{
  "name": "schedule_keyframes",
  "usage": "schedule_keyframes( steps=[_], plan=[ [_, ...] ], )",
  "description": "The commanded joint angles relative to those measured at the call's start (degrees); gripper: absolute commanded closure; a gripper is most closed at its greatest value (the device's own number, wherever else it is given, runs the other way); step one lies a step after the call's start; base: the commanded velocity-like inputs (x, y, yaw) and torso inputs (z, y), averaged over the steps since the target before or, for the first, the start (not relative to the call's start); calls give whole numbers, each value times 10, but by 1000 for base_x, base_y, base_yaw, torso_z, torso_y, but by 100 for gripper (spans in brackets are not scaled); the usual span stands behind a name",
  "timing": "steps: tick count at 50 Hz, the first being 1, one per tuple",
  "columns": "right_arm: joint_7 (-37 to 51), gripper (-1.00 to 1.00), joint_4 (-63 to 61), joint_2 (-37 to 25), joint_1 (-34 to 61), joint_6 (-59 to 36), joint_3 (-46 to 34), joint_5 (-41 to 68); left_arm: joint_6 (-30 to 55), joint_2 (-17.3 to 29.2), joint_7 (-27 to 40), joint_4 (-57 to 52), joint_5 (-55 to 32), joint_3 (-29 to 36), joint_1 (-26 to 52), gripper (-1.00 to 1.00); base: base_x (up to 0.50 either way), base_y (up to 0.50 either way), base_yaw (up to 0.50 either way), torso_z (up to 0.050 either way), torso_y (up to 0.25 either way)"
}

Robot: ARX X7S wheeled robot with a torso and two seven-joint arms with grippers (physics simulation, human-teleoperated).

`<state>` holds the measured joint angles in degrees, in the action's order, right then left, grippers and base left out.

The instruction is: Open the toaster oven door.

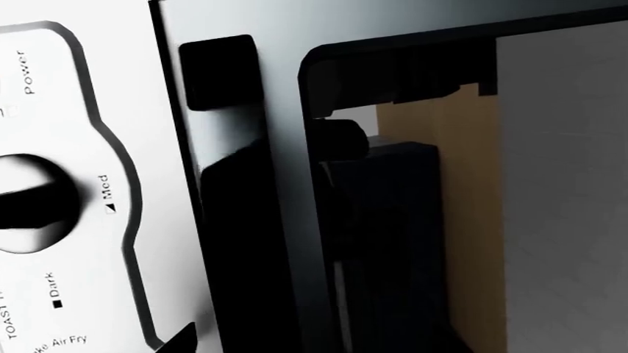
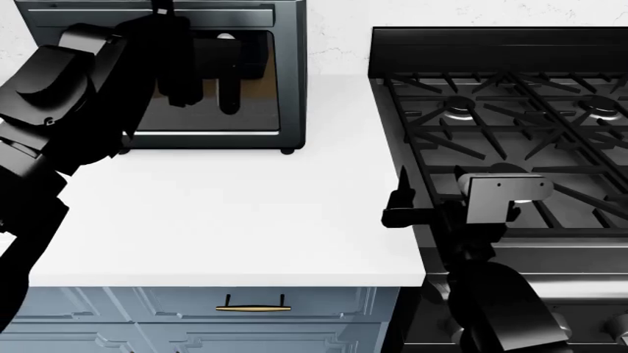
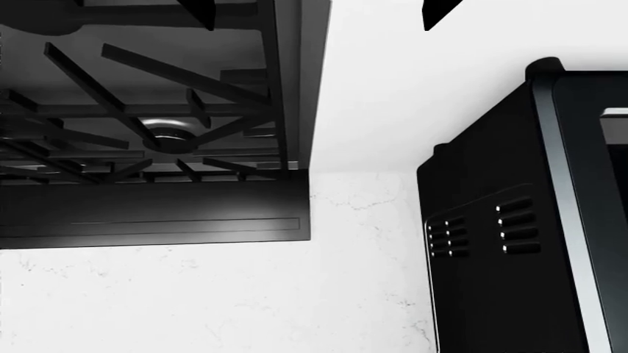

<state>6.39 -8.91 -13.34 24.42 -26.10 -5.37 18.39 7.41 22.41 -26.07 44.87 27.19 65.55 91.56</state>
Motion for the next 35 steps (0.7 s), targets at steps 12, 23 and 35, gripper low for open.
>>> schedule_keyframes(
  steps=[12, 23, 35],
  plan=[
    [4, -100, 4, -3, -1, 5, 1, 7, -25, 9, 22, -9, 6, 5, -6, 100, 0, 0, 0, 0, 0],
    [8, -100, -1, -4, -2, 3, 0, 12, 5, 79, 8, -146, 8, -4, -54, 100, 0, 0, 0, 0, 0],
    [9, -100, -3, -4, -2, 6, -3, 16, 72, 174, -22, -341, -4, -29, -123, 100, 0, 0, 0, 0, 0]
  ],
)
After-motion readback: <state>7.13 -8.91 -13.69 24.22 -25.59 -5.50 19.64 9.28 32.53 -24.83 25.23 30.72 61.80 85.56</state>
